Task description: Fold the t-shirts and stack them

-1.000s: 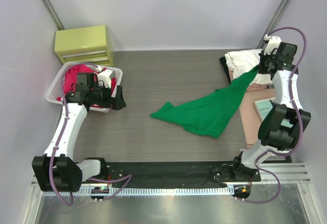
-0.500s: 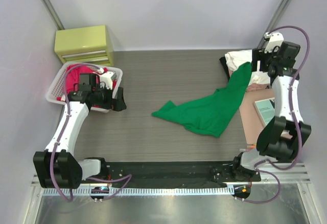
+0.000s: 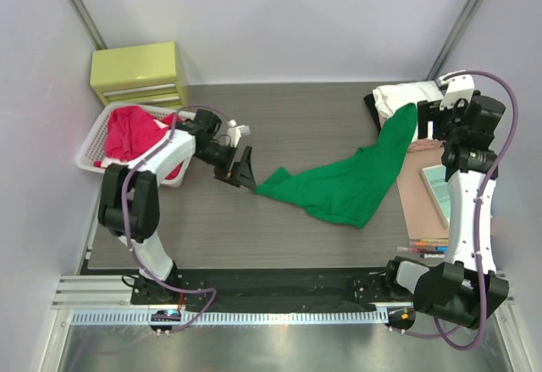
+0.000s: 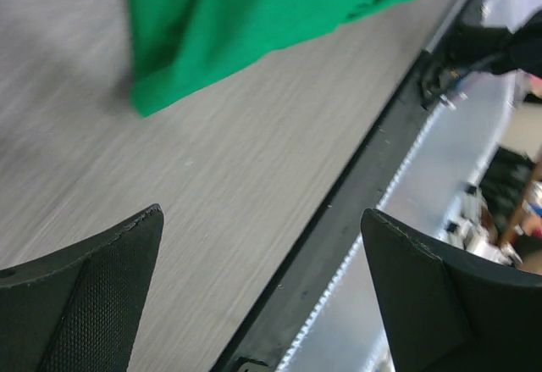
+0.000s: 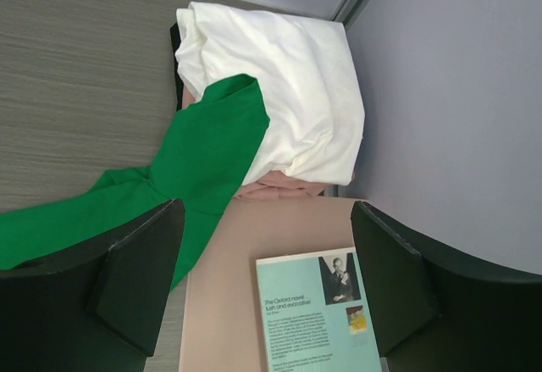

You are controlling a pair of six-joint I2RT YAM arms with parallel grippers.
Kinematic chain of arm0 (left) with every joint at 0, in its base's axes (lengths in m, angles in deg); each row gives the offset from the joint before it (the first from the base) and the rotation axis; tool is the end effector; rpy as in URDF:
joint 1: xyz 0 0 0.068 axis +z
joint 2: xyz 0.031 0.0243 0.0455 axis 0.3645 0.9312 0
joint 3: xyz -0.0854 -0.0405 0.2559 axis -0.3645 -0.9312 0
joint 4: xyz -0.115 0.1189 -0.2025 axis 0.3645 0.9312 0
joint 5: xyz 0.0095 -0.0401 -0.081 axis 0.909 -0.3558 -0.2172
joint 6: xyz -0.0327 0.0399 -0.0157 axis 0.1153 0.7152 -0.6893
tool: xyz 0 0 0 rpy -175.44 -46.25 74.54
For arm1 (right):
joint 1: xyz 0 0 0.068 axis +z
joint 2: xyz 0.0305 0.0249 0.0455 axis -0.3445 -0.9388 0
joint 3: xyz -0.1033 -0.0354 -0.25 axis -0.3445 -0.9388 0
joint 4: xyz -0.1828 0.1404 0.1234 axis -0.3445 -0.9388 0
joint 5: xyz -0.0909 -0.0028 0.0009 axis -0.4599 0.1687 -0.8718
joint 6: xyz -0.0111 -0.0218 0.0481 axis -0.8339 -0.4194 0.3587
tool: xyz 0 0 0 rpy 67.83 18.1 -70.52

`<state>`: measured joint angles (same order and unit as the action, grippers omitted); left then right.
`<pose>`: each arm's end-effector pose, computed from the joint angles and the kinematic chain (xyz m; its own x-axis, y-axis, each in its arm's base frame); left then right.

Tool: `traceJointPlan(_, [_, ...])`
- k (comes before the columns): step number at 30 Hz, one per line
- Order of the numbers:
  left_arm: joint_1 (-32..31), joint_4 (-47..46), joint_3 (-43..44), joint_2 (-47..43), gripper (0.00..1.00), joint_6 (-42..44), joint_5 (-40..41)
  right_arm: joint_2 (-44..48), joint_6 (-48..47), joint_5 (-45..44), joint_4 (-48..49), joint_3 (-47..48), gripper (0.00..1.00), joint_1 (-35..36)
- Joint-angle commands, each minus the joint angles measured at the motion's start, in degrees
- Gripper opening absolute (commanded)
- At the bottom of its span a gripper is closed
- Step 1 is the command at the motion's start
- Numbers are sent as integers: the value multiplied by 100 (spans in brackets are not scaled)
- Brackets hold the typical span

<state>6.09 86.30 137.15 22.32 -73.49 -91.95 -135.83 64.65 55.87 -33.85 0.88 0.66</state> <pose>0.3127 -0.1124 0.2288 -0.9033 0.2891 -0.3168 0.4288 0.5902 -0.6839 0.2409 -0.0769 0.3866 -0.3185 -0.3053 -0.8974 -0.0047 0.9472 -0.3205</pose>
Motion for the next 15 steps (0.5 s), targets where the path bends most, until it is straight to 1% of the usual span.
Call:
traceJointPlan(1, [-316,286,353,706,100,-8,-928,31,153,-135,107,-47,86,-3])
traceJointPlan(3, [-317,190,389,848,100,-139,-1017,22,153,-135,98,-73,85,-3])
traceJointPlan(6, [-317,5,328,1068,100,-254,-947,83,136,-74,98,-126,85,-11])
traceJointPlan(11, [-308,-354,213,1130,100,-271,-403,154,162,58,63,-266,86,-3])
traceJointPlan(15, [-308,-400,423,1418,100,-272,-235,162,101,76,54,-407,85,-3])
